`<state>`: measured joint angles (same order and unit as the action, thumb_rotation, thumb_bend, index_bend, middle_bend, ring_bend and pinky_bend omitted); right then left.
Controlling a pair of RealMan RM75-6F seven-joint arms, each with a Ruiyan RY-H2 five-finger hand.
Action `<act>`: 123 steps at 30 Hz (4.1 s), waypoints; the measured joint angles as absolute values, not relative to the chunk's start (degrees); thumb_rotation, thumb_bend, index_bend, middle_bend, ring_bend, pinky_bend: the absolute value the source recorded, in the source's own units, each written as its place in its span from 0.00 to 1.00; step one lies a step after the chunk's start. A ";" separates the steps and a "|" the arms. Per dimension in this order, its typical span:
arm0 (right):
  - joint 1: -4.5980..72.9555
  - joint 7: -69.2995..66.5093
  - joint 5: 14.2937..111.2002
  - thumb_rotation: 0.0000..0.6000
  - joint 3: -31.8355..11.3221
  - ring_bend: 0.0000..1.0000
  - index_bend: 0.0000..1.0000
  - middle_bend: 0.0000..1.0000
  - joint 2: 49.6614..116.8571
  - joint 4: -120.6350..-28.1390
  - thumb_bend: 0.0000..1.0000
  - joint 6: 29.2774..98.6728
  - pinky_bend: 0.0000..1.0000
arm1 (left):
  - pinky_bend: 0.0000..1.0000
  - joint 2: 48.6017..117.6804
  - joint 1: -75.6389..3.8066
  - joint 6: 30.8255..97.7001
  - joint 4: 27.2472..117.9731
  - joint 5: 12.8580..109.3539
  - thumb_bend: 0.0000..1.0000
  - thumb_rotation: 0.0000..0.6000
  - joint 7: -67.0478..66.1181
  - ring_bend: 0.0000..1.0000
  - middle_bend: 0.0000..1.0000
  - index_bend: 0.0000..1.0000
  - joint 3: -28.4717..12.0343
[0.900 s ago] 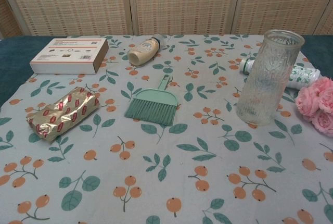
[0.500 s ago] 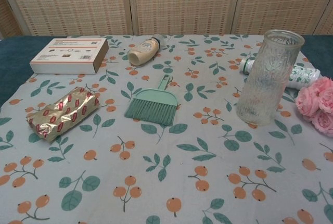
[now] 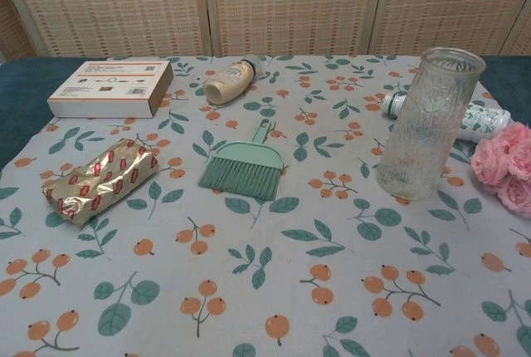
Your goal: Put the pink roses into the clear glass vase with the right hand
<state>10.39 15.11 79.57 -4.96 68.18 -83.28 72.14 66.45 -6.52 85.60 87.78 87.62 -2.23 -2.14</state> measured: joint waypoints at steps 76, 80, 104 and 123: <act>12.93 -44.12 85.61 1.00 -8.92 1.00 0.88 0.84 44.26 -114.77 0.69 77.99 1.00 | 0.29 66.27 -6.68 84.57 88.42 87.54 0.36 1.00 -2.74 0.00 0.03 0.01 -1.59; 16.12 -45.60 84.46 1.00 -11.62 1.00 0.88 0.84 43.31 -117.68 0.69 75.55 1.00 | 0.29 66.34 -6.72 84.46 88.38 87.38 0.36 1.00 -2.87 0.00 0.03 0.01 -1.64; 27.39 -36.89 73.36 1.00 -18.05 1.00 0.88 0.84 52.67 -117.74 0.70 64.71 1.00 | 0.29 66.35 -6.55 84.57 88.61 87.23 0.36 1.00 -3.70 0.00 0.03 0.01 -1.62; 27.84 -44.11 71.78 1.00 -16.01 1.00 0.81 0.84 56.98 -105.87 0.69 57.28 1.00 | 0.29 66.54 -6.80 83.84 88.62 87.09 0.36 1.00 -4.39 0.00 0.03 0.01 -1.44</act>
